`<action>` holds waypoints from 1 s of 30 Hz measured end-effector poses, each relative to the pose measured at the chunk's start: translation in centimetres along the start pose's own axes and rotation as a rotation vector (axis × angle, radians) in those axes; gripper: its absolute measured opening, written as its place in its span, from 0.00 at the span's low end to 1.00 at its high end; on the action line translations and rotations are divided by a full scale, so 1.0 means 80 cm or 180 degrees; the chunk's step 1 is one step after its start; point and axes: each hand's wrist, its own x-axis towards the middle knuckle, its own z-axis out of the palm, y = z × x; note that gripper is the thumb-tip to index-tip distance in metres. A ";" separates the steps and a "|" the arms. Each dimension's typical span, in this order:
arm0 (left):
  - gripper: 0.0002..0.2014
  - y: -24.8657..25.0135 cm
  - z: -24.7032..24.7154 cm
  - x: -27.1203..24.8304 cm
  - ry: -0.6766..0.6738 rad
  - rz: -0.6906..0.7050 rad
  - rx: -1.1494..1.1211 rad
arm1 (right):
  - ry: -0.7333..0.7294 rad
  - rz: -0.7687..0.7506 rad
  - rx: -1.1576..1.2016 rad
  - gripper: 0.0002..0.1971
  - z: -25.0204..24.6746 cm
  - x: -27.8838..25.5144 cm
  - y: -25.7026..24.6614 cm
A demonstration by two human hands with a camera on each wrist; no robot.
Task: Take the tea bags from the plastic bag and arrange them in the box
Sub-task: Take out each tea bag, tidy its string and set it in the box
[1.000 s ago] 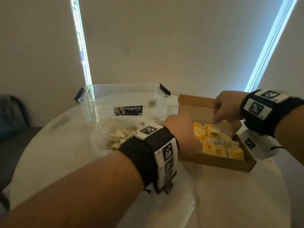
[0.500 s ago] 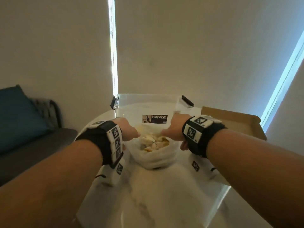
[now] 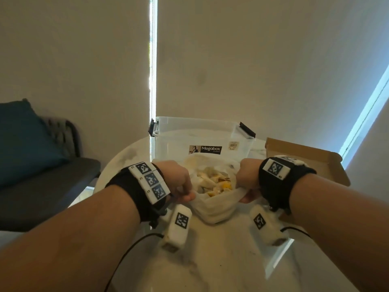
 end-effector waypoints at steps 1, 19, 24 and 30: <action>0.07 0.002 -0.001 0.002 -0.0056 -0.0036 -0.0145 | -0.0016 0.0085 -0.0236 0.03 -0.003 -0.007 -0.004; 0.08 0.012 0.000 -0.007 -0.0309 -0.0224 -0.0526 | -0.0024 -0.1229 -0.1790 0.39 0.023 -0.012 -0.035; 0.06 0.015 0.005 -0.009 -0.0173 -0.0208 -0.0191 | 0.0190 -0.1138 -0.1114 0.05 0.020 0.001 -0.031; 0.08 0.022 0.009 -0.020 0.0325 0.0045 0.1128 | 0.0024 -0.0848 0.0304 0.07 -0.002 0.005 -0.014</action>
